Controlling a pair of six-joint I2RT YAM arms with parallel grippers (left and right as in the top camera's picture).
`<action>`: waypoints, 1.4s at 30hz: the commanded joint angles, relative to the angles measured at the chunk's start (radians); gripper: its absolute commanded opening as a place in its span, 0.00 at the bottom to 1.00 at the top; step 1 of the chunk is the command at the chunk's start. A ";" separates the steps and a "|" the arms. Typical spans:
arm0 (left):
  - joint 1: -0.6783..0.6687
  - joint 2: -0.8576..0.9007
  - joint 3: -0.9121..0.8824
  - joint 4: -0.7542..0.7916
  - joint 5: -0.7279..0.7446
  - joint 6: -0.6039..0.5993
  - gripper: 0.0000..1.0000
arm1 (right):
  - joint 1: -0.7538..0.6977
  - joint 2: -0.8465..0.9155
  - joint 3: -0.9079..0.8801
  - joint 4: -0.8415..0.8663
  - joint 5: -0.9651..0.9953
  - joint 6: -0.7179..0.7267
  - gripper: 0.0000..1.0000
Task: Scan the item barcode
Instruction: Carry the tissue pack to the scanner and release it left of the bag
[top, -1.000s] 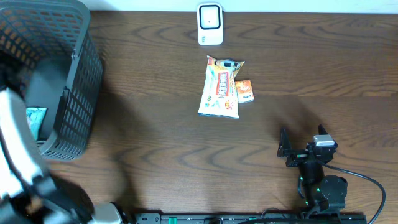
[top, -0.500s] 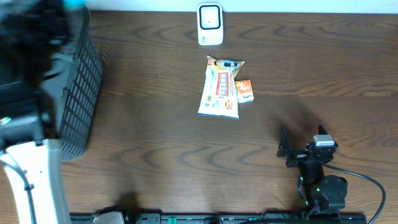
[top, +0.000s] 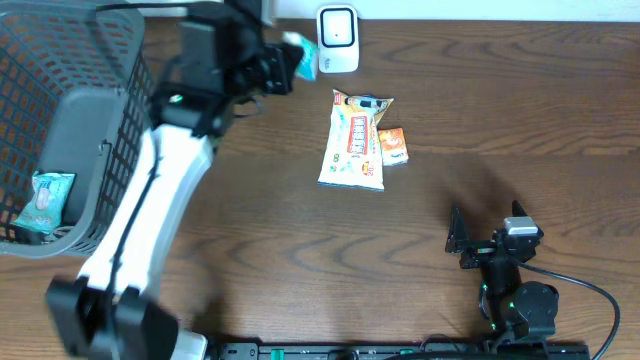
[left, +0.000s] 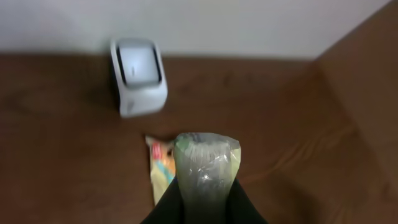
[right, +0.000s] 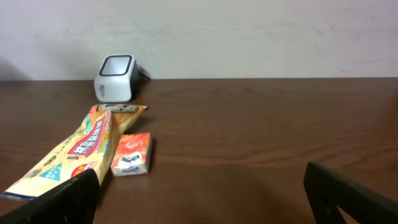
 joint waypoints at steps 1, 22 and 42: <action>-0.016 0.101 0.000 -0.020 -0.013 0.052 0.07 | -0.006 -0.001 -0.003 -0.004 0.008 -0.001 0.99; -0.020 0.420 0.000 0.026 -0.012 -0.039 0.23 | -0.006 -0.001 -0.003 -0.004 0.008 -0.001 0.99; 0.111 0.100 0.081 0.143 0.032 -0.068 0.55 | -0.006 -0.001 -0.003 -0.004 0.008 -0.001 0.99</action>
